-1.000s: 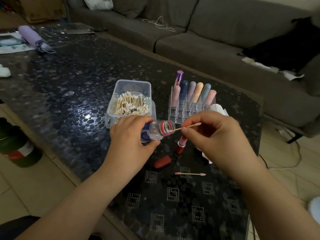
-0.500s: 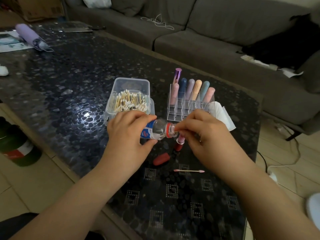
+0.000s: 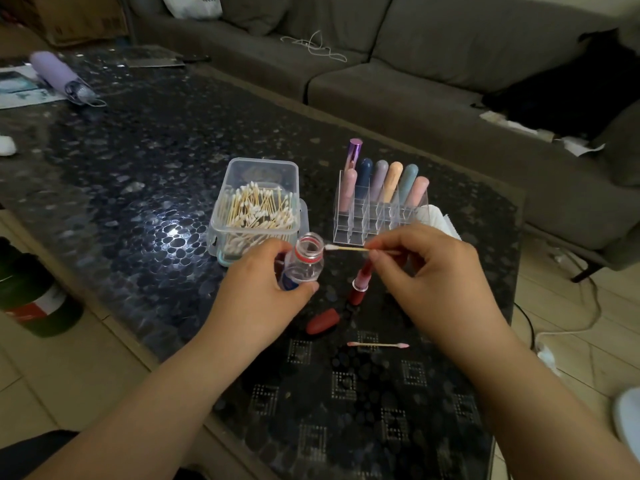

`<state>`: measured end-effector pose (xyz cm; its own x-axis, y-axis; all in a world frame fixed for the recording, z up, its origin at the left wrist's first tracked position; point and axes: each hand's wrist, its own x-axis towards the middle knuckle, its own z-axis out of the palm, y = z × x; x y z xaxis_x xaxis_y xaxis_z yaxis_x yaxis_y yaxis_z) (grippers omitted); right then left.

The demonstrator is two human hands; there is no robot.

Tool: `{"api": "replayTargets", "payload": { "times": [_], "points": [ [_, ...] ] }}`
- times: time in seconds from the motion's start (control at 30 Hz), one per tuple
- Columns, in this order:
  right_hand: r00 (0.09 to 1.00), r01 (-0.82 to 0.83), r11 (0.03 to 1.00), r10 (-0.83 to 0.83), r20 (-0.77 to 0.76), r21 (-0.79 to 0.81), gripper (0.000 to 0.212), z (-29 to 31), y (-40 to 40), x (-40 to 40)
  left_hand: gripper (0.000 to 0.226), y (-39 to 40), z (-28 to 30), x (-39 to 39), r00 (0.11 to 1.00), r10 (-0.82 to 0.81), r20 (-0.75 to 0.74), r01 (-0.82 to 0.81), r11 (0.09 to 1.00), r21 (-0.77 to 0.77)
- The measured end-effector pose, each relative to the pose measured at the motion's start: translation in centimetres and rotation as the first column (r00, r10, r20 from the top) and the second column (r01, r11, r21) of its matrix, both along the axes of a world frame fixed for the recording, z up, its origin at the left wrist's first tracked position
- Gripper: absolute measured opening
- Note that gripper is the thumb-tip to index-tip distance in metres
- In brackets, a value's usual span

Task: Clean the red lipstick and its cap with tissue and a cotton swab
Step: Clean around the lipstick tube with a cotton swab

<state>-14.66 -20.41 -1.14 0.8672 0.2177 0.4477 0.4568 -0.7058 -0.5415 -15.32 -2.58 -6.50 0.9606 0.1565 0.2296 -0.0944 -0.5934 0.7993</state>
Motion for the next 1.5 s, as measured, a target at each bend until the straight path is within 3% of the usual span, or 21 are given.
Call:
{"api": "replayTargets", "payload": {
  "times": [0.3, 0.4, 0.47, 0.53, 0.6, 0.73, 0.87, 1.1, 1.3, 1.5],
  "points": [
    [0.953, 0.138, 0.984, -0.101, -0.284, 0.115, 0.012, -0.2, -1.9, -0.1, 0.03, 0.1, -1.2, 1.2, 0.993, 0.083, -0.084, -0.078, 0.995, 0.058],
    [0.906, 0.171, 0.969, -0.084, -0.414, 0.179, 0.012, -0.2, -3.2, -0.1, 0.046, -0.4, -1.0, 0.8, 0.985, 0.14, -0.099, -0.135, 0.989, 0.054],
    [0.893, 0.197, 0.957, -0.084, -0.443, 0.215, 0.014, -0.2, -3.9, -0.2, 0.059, -0.8, -0.6, 0.0, 0.976, 0.215, -0.018, -0.212, 0.972, 0.101],
    [0.894, 0.212, 0.948, -0.09, -0.44, 0.237, 0.014, -0.2, -4.6, -0.3, 0.048, -1.4, -0.3, -1.3, 0.961, 0.208, 0.184, -0.241, 0.953, 0.182],
    [0.895, 0.22, 0.942, -0.092, -0.436, 0.253, 0.015, -0.1, -5.2, -0.4, 0.03, -2.6, 0.0, -2.9, 0.954, 0.102, 0.282, -0.177, 0.951, 0.254],
    [0.888, 0.231, 0.94, -0.098, -0.449, 0.252, 0.014, 0.0, -6.2, -1.0, 0.022, -5.0, -0.7, -3.3, 0.987, -0.021, 0.159, -0.024, 0.961, 0.276],
    [0.871, 0.228, 0.948, -0.097, -0.482, 0.221, 0.012, 0.0, -6.9, -1.5, 0.039, -6.7, -1.0, -1.3, 0.997, 0.034, 0.072, -0.05, 0.971, 0.232],
    [0.844, 0.188, 0.955, -0.037, -0.536, 0.23, 0.01, -0.1, -7.6, -2.0, 0.025, -8.1, -1.3, 0.9, 0.996, 0.085, -0.037, -0.066, 0.93, 0.362],
    [0.816, 0.192, 0.947, -0.009, -0.578, 0.258, 0.012, -0.2, -7.6, -2.0, 0.016, -7.8, -1.5, 1.6, 0.998, 0.058, -0.022, -0.049, 0.956, 0.29],
    [0.858, 0.098, 0.896, 0.145, -0.494, 0.433, 0.015, 1.3, -7.0, -2.3, 0.013, -7.6, 1.4, -0.1, 0.999, -0.011, 0.039, 0.009, 0.999, 0.039]
  ]
}}
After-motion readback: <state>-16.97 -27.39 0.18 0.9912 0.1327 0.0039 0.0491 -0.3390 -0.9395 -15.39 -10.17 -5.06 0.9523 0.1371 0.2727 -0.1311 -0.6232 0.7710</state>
